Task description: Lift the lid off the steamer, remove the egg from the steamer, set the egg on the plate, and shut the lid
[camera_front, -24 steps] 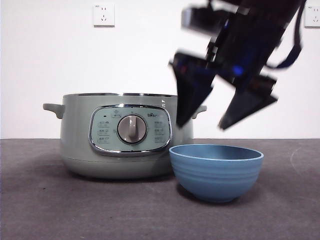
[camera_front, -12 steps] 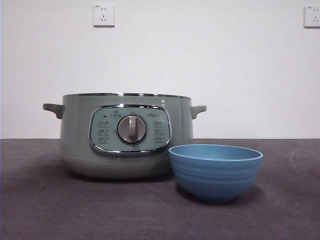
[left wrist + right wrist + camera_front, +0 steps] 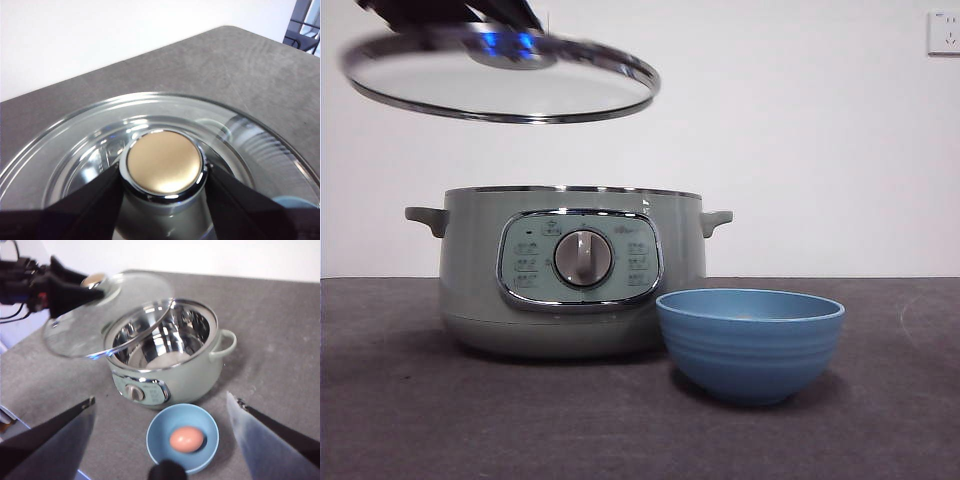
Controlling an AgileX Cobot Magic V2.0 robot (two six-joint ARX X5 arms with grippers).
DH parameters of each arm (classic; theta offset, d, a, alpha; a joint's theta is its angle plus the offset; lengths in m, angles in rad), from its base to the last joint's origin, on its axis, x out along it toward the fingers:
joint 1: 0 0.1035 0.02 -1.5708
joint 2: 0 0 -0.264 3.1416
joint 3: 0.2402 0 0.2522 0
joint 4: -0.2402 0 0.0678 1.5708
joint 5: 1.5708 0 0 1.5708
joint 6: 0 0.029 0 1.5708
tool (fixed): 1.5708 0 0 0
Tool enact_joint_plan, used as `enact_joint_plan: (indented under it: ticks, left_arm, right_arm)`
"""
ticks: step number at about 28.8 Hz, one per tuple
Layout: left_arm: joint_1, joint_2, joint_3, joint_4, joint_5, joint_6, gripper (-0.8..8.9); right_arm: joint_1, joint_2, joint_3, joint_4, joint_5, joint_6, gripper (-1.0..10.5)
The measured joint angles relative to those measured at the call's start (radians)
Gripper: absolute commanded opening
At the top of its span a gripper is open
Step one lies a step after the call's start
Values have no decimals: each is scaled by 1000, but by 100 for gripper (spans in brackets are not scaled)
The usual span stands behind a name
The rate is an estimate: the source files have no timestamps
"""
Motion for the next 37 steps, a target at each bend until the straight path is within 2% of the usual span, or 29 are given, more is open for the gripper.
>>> enact_joint_plan:
  ticks: [7, 14, 22, 37]
  left_arm:
    - [-8, 161, 0, 122, -1, -7, -8]
    - [-12, 230, 0, 249, -1, -8, -9]
    - [-12, 311, 0, 278, -12, -19, -9]
    - [-17, 343, 0, 330, -27, -25, -9]
  right_arm:
    - [0, 0, 0, -11, 0, 10, 445]
    - [0, 0, 0, -23, 0, 10, 445]
    - [0, 0, 0, -24, 0, 10, 445]
    - [0, 0, 0, -31, 0, 10, 444]
